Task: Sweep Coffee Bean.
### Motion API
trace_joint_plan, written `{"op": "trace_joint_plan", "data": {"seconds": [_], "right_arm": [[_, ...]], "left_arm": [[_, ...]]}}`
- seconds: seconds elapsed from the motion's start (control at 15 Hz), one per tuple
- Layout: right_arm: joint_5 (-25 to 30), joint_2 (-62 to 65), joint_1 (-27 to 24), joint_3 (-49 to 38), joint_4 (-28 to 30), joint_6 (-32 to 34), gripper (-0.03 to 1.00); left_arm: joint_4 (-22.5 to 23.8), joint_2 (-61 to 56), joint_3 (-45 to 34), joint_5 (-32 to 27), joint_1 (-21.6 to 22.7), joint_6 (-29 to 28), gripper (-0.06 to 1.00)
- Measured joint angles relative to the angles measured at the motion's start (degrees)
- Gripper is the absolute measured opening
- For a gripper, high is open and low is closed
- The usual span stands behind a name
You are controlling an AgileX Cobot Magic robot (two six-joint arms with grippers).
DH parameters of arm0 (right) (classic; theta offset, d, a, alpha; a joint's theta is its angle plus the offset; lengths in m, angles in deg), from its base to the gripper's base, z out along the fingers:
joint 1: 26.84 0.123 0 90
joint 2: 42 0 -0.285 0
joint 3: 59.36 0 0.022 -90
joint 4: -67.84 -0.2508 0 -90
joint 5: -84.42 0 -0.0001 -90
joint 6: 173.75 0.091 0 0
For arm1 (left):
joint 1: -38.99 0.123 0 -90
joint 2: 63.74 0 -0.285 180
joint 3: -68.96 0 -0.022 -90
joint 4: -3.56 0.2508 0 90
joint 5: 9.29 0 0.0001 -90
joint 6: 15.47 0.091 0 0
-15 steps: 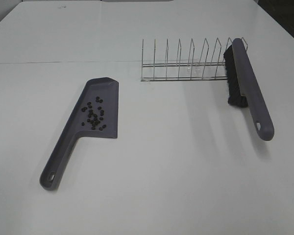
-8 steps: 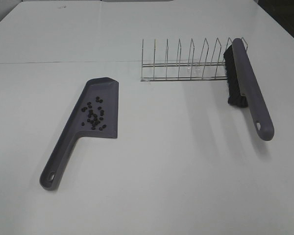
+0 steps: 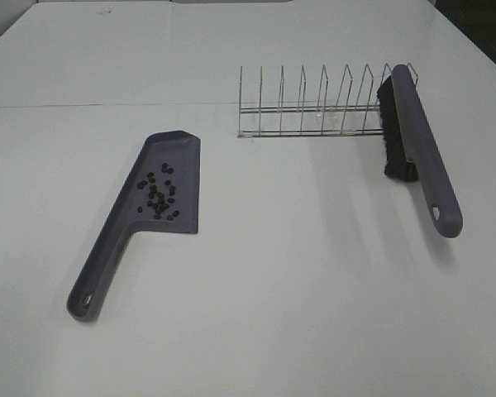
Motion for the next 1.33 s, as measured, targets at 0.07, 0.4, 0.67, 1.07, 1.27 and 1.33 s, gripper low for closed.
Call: {"op": "trace_joint_plan", "data": {"seconds": [0.07,0.4,0.67,1.07,1.27,1.33], "right_arm": [[0.00,0.00,0.00,0.00,0.00,0.00,0.80],[0.00,0.00,0.00,0.00,0.00,0.00,0.80],[0.00,0.00,0.00,0.00,0.00,0.00,0.80],[-0.11,0.29,-6.25,0.00,-0.57,0.00,0.80],[-0.23,4.47,-9.80,0.00,-0.63,0.00,0.80],[-0.17,6.59,-9.80,0.00,-0.69,0.00,0.80]], "left_arm": [[0.00,0.00,0.00,0.00,0.00,0.00,0.63],[0.00,-1.15,0.00,0.06,6.13,0.17,0.63],[0.00,-8.14,0.00,0.11,14.44,0.17,0.63],[0.11,-9.91,-0.11,0.23,20.11,0.17,0.63],[0.11,-9.91,-0.11,0.23,20.11,0.17,0.63],[0.11,-9.91,-0.11,0.23,20.11,0.17,0.63]]}}
